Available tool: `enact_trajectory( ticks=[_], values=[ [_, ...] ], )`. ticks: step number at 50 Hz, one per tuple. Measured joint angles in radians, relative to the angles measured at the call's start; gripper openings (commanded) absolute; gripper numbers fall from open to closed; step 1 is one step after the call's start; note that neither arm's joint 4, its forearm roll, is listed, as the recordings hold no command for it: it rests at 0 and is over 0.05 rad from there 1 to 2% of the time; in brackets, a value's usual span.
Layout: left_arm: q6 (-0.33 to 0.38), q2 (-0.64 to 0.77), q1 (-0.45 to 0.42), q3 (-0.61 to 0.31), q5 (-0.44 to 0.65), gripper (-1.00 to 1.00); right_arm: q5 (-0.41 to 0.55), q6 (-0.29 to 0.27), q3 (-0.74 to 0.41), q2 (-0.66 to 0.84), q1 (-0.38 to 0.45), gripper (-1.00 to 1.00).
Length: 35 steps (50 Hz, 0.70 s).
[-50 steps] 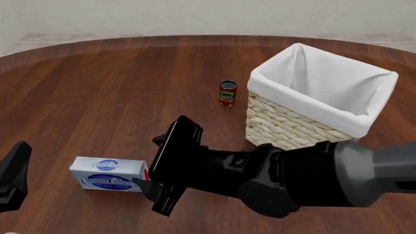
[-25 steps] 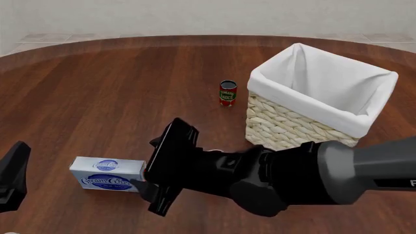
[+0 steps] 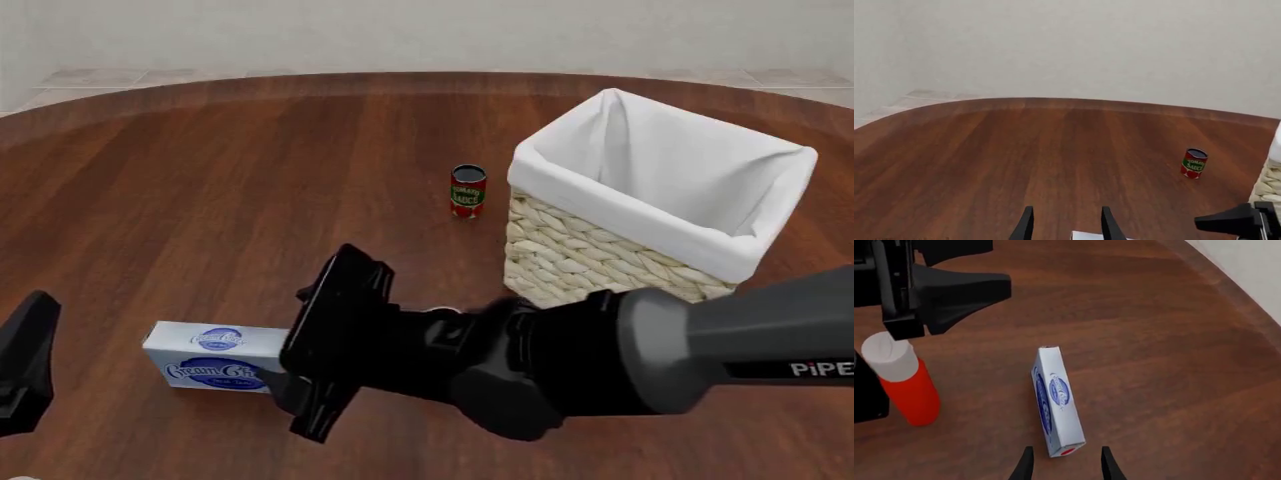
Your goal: Pick up the cream cheese box, and put it in the basket.
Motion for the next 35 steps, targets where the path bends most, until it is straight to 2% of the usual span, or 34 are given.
enact_trajectory(
  ticks=[35],
  values=[
    [-0.017, 0.012, 0.01, -0.001, -0.01, 1.0, -0.003, 0.002, -0.058, 0.08, 0.003, 1.0]
  ],
)
